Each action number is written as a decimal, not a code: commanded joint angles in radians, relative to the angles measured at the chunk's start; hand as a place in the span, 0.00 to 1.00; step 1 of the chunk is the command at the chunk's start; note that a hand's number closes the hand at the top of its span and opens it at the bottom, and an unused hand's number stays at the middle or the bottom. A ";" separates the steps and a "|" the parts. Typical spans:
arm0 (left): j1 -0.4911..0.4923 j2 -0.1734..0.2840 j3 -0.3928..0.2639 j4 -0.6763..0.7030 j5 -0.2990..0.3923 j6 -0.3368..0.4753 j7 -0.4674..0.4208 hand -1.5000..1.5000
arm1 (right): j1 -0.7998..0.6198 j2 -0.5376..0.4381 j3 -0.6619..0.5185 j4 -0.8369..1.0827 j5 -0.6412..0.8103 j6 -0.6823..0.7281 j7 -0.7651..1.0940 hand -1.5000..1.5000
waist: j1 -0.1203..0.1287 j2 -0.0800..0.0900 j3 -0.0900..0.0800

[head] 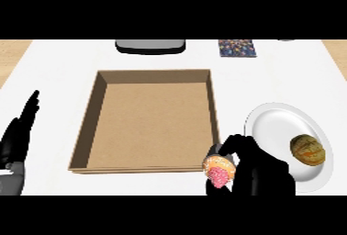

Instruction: Pick the cupcake from the plate and place it in the cardboard box

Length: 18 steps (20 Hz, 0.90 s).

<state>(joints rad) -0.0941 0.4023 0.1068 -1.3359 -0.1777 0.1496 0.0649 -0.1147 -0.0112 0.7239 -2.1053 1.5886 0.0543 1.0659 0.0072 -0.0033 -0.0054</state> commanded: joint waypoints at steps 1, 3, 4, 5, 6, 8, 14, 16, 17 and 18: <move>-0.034 -0.013 -0.014 0.007 -0.003 -0.008 0.013 0.50 | -0.224 0.011 0.072 0.090 -0.037 0.010 0.302 1.00 | 0.025 0.007 0.002; -0.069 0.004 -0.014 0.009 -0.002 -0.027 0.028 0.50 | -0.317 0.011 -0.002 0.135 -0.118 0.018 0.314 1.00 | 0.033 0.011 0.002; -0.035 -0.013 -0.020 0.029 -0.022 0.000 -0.015 0.50 | -0.328 0.011 -0.004 0.149 -0.131 -0.025 0.345 1.00 | 0.033 0.010 0.002; -0.028 0.003 -0.020 -0.008 -0.010 -0.025 0.004 0.50 | -0.375 0.011 -0.078 0.186 -0.172 -0.033 0.326 1.00 | 0.050 0.011 0.003; -0.052 -0.007 -0.021 0.033 -0.012 -0.020 -0.003 0.50 | -0.414 0.011 -0.077 0.196 -0.206 -0.037 0.344 1.00 | 0.046 0.014 0.002; -0.067 -0.017 -0.028 0.018 -0.019 -0.011 0.007 0.50 | -0.479 0.011 -0.167 0.259 -0.277 -0.074 0.323 1.00 | 0.048 0.016 0.003; -0.075 -0.026 -0.041 0.009 -0.022 -0.020 0.011 0.50 | -0.659 0.011 -0.280 0.551 -0.394 -0.185 0.301 1.00 | 0.071 0.020 0.004; -0.100 -0.017 -0.019 0.060 -0.014 -0.025 -0.003 0.50 | -0.677 0.011 -0.308 0.639 -0.416 -0.239 0.263 1.00 | 0.050 0.021 0.004; -0.093 -0.003 -0.014 0.034 -0.002 -0.043 0.017 0.50 | -0.710 0.011 -0.341 0.696 -0.433 -0.262 0.247 1.00 | 0.068 0.022 0.004; -0.070 -0.019 -0.027 0.011 -0.007 -0.034 0.001 0.50 | -0.714 0.011 -0.363 0.769 -0.434 -0.286 0.213 1.00 | 0.074 0.023 0.005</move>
<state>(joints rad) -0.1690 0.3900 0.0820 -1.3138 -0.1881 0.1182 0.0715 -0.7446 -0.0086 0.4294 -1.5238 1.2053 -0.0844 1.1644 0.0705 0.0161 -0.0014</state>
